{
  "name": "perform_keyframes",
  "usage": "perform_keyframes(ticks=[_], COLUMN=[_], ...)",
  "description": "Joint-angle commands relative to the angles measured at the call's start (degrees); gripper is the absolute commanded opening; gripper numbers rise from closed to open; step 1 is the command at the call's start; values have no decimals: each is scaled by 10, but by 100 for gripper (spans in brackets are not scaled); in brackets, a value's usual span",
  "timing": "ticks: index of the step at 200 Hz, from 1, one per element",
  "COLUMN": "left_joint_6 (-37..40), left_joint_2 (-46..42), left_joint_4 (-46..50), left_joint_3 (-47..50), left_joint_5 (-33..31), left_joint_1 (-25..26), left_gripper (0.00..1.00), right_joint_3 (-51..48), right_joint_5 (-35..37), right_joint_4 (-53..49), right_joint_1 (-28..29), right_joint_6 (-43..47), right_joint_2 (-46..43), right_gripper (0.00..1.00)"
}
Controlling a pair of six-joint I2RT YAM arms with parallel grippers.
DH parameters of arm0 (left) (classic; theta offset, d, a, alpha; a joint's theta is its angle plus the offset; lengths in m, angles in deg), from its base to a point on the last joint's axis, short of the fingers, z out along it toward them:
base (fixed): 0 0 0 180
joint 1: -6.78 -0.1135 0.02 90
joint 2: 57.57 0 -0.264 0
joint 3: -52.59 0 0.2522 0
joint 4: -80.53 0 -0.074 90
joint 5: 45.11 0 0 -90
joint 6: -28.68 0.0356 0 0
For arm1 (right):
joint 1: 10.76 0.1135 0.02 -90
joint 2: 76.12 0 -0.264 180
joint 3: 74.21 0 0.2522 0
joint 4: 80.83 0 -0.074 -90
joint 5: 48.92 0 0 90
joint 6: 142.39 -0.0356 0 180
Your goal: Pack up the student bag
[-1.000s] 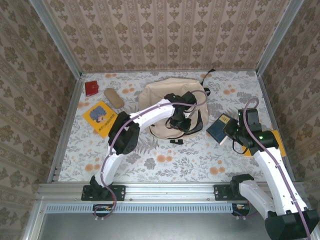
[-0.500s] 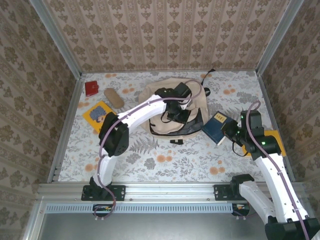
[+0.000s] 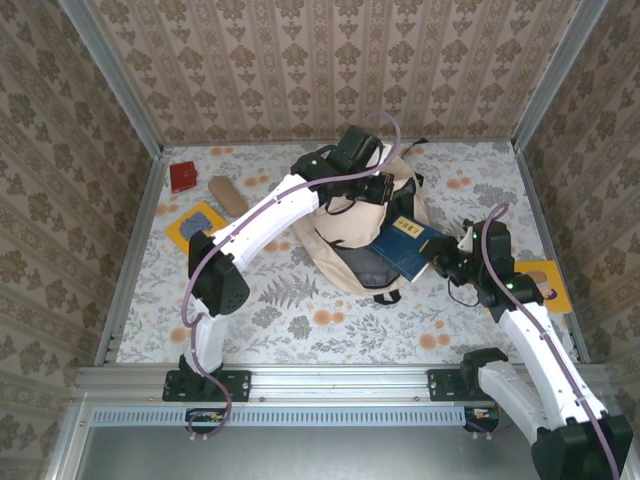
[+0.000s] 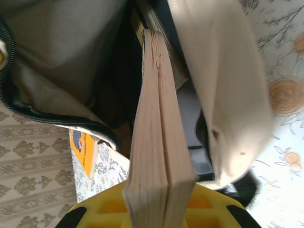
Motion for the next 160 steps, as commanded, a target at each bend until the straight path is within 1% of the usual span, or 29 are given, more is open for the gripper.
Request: perform_keyframes(ticks=[1, 19, 37, 56, 99, 121, 145, 160], left_joint_6=[11, 10, 12, 12, 13, 11, 1, -5], left_joint_2=[14, 19, 21, 20, 10, 2, 1, 3], left_joint_4=[-24, -15, -8, -2, 7, 6, -3, -7], left_joint_3=[-30, -42, -49, -51, -53, -53, -51, -51], left_joint_5=[14, 11, 8, 7, 13, 19, 33, 34], left_joint_1=[3, 3, 2, 2, -4, -10, -15, -16], left_gripper=[4, 4, 4, 4, 4, 4, 4, 3], right_joint_3=[-18, -20, -22, -19, 6, 20, 43, 59], right_joint_5=[-4, 37, 77, 106, 153, 165, 187, 205], right_joint_4=[144, 204, 263, 325, 410, 446, 455, 453], right_joint_1=[29, 63, 84, 93, 117, 119, 129, 138], right_joint_6=[-52, -66, -81, -96, -114, -120, -124, -151], right_joint_2=[33, 74, 119, 169, 293, 351, 394, 424], right_gripper=[7, 6, 6, 6, 6, 6, 6, 8])
